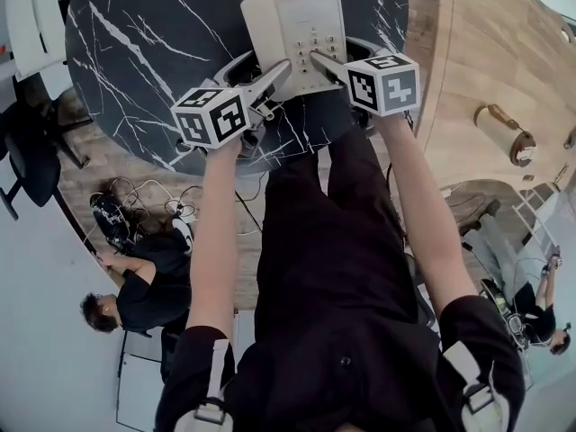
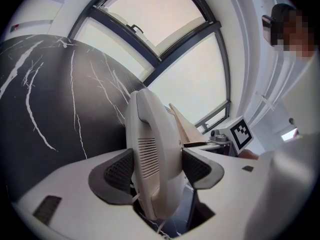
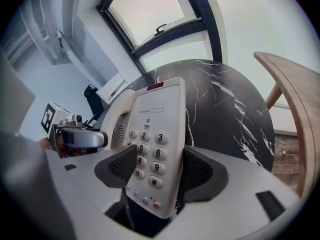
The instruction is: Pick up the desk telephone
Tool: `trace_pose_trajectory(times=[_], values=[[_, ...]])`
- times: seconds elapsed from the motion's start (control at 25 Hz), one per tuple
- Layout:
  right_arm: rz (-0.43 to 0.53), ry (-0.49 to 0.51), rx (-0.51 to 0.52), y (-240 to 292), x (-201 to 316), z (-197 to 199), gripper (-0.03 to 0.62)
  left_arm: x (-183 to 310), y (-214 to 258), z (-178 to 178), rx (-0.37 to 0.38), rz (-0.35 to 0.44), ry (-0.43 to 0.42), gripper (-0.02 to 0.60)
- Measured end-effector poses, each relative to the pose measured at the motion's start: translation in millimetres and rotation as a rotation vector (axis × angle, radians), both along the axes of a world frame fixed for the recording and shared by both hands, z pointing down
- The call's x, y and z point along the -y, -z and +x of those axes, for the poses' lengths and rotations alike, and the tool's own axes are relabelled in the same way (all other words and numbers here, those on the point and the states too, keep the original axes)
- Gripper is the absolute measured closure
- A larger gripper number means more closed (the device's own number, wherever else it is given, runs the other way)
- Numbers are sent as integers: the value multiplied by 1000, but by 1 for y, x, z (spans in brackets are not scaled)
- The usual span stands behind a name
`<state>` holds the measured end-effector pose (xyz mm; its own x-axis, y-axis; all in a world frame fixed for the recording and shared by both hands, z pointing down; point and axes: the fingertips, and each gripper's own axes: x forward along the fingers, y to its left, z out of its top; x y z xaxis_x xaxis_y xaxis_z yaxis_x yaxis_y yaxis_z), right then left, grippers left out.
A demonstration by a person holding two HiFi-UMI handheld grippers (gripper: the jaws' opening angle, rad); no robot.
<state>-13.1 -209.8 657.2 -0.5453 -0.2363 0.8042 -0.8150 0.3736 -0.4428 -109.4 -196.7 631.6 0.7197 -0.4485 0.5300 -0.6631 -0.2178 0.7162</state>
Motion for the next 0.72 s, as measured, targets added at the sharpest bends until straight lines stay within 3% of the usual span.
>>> trace_pose_trajectory(times=[0.4,0.72], values=[[5,12,25,20,-32,4,290,-34,21,4,10,-2,24,270],[85,63,67,62,-55,24,292,-64,65,25,39,68,104,271]])
